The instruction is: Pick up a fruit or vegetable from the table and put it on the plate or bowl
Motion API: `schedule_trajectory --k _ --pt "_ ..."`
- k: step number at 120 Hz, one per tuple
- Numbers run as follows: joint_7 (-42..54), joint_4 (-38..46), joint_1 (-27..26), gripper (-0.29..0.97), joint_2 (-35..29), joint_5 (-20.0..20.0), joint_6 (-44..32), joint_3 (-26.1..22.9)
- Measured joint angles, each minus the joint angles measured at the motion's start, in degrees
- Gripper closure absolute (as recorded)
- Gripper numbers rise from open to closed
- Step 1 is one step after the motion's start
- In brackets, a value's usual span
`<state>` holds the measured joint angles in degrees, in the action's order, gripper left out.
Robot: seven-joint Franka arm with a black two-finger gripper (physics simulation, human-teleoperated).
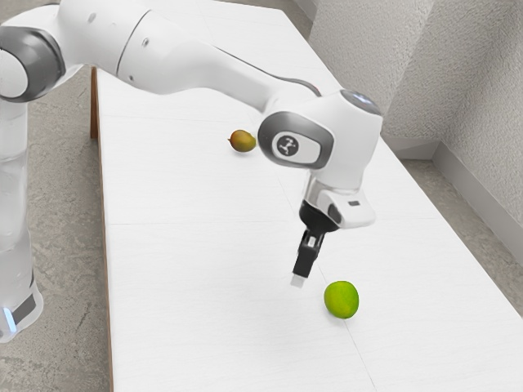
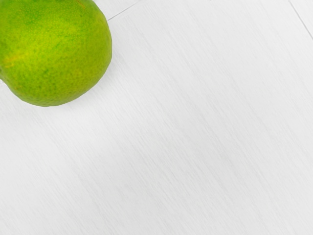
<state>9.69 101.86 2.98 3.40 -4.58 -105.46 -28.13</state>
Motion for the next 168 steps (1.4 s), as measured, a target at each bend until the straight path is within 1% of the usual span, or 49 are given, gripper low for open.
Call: schedule_trajectory --k 14,33,76,80,90,98,132,153,168 --pt "-0.6 -1.1 0.1 0.00 1.5 0.5 -0.3 0.2" --pt "-1.4 -2.0 -1.8 0.00 3.0 1.3 -0.5 0.4" --pt "-2.8 -4.5 -2.6 0.00 6.7 3.3 -0.7 1.0" --pt "-2.9 -4.9 -3.5 0.00 7.1 3.5 -0.7 1.9" --pt "-3.2 -6.1 -8.9 0.00 8.0 3.8 -0.7 7.9" --pt "-3.4 -6.7 -10.6 0.00 8.4 3.9 -0.7 9.7" --pt "-3.9 -9.2 -11.3 0.00 11.5 4.2 -0.5 11.0" --pt "-4.1 -13.7 -11.3 0.00 14.7 5.4 -0.5 11.4" --pt "-4.1 -15.0 -12.0 0.00 16.4 5.7 -0.5 12.1"
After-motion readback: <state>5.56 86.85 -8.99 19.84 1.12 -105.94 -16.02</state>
